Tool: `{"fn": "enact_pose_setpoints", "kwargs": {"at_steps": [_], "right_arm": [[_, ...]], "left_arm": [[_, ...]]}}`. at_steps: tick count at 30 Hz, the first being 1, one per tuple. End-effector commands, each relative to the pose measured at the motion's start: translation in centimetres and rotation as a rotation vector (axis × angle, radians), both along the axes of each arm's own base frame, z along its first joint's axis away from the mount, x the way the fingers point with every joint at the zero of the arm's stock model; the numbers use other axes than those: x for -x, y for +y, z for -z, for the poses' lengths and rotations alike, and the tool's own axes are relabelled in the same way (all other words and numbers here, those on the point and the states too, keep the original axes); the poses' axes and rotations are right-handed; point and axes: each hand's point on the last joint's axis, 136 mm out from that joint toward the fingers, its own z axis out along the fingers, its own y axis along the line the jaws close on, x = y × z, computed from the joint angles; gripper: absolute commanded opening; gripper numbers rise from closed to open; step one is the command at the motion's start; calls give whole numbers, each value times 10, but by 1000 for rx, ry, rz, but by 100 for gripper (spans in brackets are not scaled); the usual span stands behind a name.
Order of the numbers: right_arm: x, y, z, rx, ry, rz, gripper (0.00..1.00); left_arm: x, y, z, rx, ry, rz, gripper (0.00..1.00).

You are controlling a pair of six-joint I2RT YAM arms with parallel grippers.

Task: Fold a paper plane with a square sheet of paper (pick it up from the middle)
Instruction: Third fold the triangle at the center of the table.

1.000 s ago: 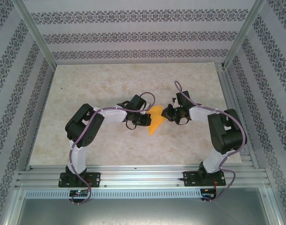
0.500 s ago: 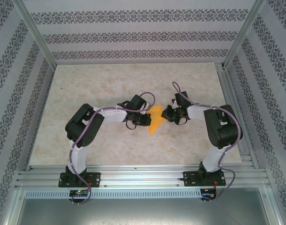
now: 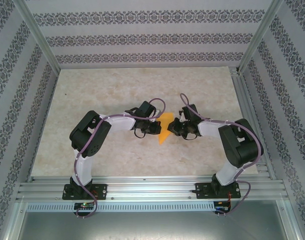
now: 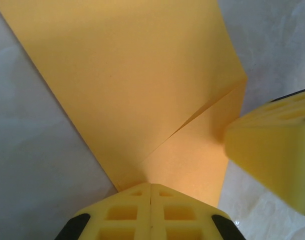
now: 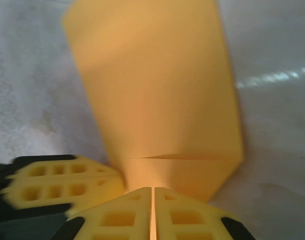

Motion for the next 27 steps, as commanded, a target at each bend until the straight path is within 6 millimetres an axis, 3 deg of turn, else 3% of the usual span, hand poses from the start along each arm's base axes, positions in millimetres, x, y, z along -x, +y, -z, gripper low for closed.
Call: {"fn": "enact_pose_setpoints", "kwargs": {"at_steps": [1,3,7,12,16,22,27], "right_arm": [[-1,-3,17,9,22,27,10],[1,-5,18,25,34,21,10],[3,-1,-6,13,-15,7,11],[16,19,-26,-49,-42,1,11],[29,29,-19,-79,-28,19,10],[43,30,11,-62,44,28,10],[45,29,0,-67,28,33,10]], "left_arm": [[11,16,26,-97,40,4,1],[12,17,26,-98,41,3,1],[12,16,25,-91,40,-2,1],[10,15,24,-82,38,-11,1],[10,13,23,-69,41,-14,1],[13,13,24,-61,49,-13,1],[13,13,23,-60,47,-12,1]]}}
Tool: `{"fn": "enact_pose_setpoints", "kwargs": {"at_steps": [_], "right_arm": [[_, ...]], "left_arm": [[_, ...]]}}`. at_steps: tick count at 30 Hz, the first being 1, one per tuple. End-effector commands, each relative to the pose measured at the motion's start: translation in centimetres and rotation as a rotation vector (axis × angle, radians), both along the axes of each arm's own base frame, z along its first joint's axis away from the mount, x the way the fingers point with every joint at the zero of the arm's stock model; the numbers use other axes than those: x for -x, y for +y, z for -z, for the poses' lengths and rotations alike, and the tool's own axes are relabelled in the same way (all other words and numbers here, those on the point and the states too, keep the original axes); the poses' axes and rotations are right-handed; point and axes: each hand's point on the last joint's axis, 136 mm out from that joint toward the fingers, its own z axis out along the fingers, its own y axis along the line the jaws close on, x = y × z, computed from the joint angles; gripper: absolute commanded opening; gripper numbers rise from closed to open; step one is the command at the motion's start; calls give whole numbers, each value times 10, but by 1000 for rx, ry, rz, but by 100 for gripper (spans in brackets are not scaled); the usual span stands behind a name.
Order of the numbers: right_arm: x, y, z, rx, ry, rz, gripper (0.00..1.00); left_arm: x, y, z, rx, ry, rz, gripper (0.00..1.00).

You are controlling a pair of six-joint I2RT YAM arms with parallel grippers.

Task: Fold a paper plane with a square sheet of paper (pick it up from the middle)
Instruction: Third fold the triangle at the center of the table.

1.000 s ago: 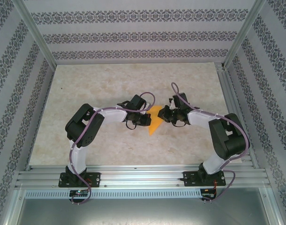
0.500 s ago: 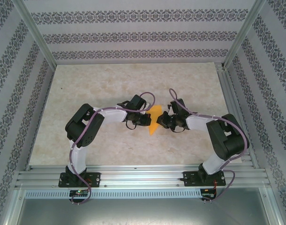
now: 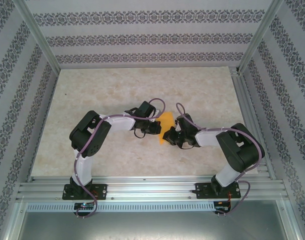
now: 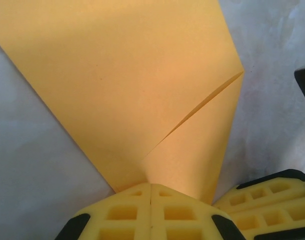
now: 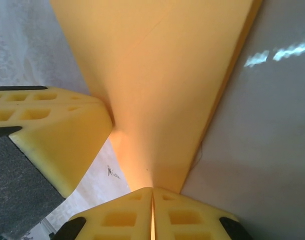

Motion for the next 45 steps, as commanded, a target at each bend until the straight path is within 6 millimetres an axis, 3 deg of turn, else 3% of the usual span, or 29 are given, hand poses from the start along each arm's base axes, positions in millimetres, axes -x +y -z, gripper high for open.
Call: {"fn": "enact_pose_setpoints", "kwargs": {"at_steps": [1,7,17,26,33,35,40,42,45], "right_arm": [[-1,0,-10,1,-26,25,10],[5,16,-28,-8,-56,0,10],[21,14,17,67,45,-1,9],[20,22,-16,36,-26,-16,10],[27,15,11,105,28,-33,10],[23,16,8,94,20,-37,9],[0,13,-35,50,-80,-49,9],[-16,-4,-50,60,-122,-11,10],[-42,-31,-52,109,-151,28,10]], "left_arm": [[13,14,22,-69,51,-13,1],[13,13,22,-65,54,-16,1],[13,13,20,-62,51,-15,1],[15,14,22,-62,55,-12,1],[15,13,21,-59,56,-13,1],[14,13,21,-59,56,-14,1],[15,14,22,-66,56,-10,1],[16,15,22,-67,57,-9,1],[15,14,22,-64,54,-13,1]]}}
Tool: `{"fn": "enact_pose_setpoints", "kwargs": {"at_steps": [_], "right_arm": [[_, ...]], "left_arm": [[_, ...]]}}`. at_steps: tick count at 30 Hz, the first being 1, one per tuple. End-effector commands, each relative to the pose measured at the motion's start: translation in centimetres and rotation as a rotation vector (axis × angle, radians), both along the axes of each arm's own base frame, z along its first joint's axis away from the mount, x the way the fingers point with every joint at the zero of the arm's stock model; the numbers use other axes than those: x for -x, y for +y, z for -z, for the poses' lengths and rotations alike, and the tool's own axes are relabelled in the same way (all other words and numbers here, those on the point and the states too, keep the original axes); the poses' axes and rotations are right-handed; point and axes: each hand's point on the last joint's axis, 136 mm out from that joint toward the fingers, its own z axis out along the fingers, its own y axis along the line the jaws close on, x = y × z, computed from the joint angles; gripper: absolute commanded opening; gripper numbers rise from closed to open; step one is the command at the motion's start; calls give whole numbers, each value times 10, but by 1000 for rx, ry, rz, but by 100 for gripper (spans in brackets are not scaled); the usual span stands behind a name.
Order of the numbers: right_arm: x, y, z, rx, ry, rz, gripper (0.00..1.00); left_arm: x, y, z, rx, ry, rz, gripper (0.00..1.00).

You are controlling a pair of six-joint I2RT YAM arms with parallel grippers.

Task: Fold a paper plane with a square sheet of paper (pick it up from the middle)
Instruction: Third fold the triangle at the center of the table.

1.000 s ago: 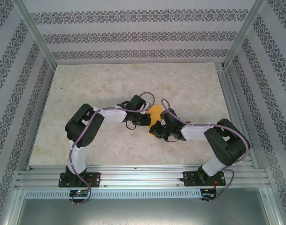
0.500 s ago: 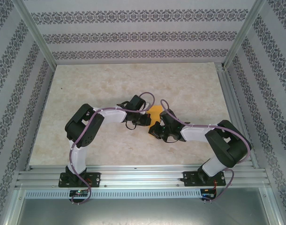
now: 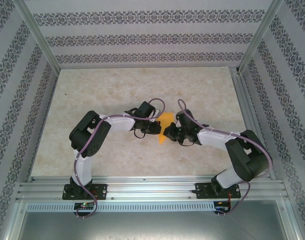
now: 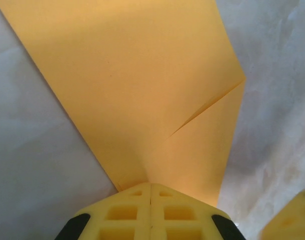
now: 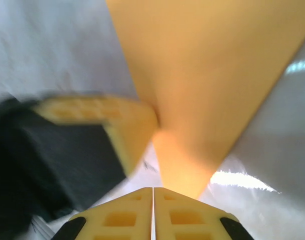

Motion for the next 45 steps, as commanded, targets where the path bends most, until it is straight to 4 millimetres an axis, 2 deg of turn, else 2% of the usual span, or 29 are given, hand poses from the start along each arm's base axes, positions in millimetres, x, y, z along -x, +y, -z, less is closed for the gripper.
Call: {"fn": "enact_pose_setpoints", "kwargs": {"at_steps": [1,5,7,10,16,19,23,33,36,39,42,45], "right_arm": [[-28,-24,-11,66,-68,-8,9],[-46,-22,-7,68,-63,-31,9],[-50,-20,3,74,-43,-33,9],[-52,-28,31,124,0,-7,8],[-51,-30,59,148,51,-25,7],[-53,-25,44,105,12,-26,8],[-57,-30,30,78,-27,-6,8],[-57,-43,51,79,18,15,9],[-59,-43,32,88,-25,22,9],[-62,-59,20,174,-36,33,10],[-65,-65,10,201,-55,33,16],[-60,-64,10,204,-40,17,20]], "left_arm": [[15,14,22,-67,59,-9,1],[15,14,21,-69,58,-9,1],[14,13,20,-68,57,-9,1],[15,14,21,-68,59,-11,1],[17,16,24,-78,67,-8,1],[18,17,24,-82,66,-7,1],[18,18,24,-81,65,-13,1],[17,18,21,-79,65,-18,1],[17,19,20,-82,63,-21,1],[17,19,19,-78,61,-30,1],[14,15,11,-60,55,-32,4],[9,11,-10,-27,19,-35,9]]}}
